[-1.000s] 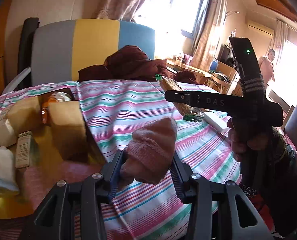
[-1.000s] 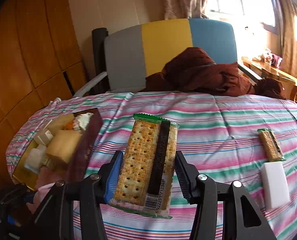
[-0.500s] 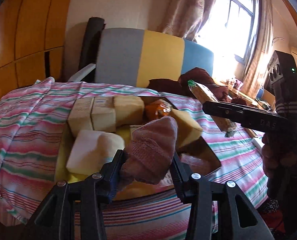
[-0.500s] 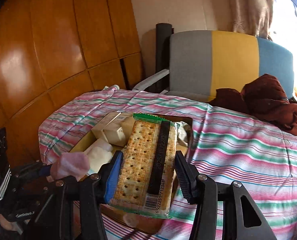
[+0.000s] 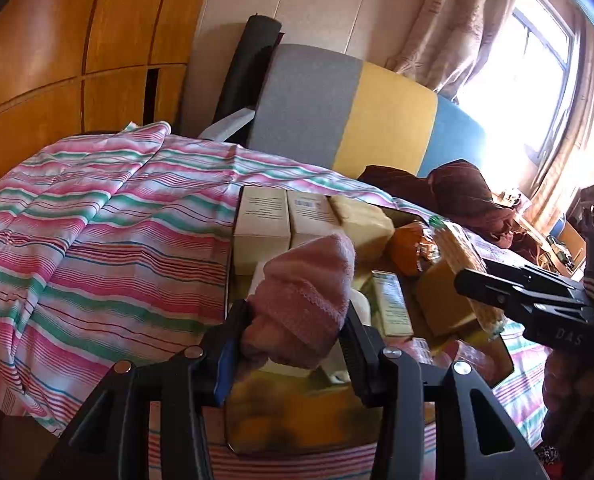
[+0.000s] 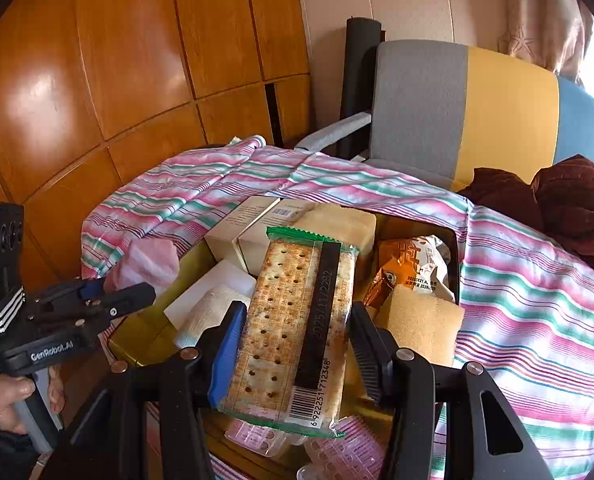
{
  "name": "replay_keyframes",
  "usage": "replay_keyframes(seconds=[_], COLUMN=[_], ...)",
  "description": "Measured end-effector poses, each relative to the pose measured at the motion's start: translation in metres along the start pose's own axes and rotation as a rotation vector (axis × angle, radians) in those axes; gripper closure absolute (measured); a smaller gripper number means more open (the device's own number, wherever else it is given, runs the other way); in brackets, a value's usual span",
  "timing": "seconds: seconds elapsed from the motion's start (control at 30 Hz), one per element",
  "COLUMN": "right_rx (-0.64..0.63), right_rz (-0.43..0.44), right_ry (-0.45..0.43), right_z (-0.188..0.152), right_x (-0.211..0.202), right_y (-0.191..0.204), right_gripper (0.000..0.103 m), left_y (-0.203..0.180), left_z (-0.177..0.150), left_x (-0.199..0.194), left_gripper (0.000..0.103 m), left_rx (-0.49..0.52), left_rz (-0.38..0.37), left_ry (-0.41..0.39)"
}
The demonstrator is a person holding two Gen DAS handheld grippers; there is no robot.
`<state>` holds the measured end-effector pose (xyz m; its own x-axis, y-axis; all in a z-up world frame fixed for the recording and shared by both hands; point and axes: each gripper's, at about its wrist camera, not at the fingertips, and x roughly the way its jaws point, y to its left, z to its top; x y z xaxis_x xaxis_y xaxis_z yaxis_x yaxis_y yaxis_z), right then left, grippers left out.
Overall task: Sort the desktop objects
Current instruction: 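Open both tools to drop the sock and crackers into the tray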
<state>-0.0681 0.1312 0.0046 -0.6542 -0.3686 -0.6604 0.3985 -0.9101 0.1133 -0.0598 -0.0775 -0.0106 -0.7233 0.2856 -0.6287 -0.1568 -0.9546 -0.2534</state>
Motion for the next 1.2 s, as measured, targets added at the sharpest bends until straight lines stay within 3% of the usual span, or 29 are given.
replay_keyframes(seconds=[0.6, 0.97, 1.2], right_rx=[0.007, 0.021, 0.038], right_rz=[-0.042, -0.039, -0.055], right_ry=[0.115, 0.091, 0.044], right_z=[0.007, 0.005, 0.004], right_x=[0.051, 0.045, 0.028], right_y=[0.010, 0.007, 0.000], right_gripper=[0.050, 0.047, 0.047], left_y=[0.002, -0.004, -0.014], left_z=[0.013, -0.005, -0.006], left_x=[0.032, -0.011, 0.001], left_gripper=[0.055, 0.052, 0.052], left_rx=[-0.013, 0.011, 0.060], left_rz=[0.015, 0.039, 0.025], left_ry=[0.048, -0.093, -0.048])
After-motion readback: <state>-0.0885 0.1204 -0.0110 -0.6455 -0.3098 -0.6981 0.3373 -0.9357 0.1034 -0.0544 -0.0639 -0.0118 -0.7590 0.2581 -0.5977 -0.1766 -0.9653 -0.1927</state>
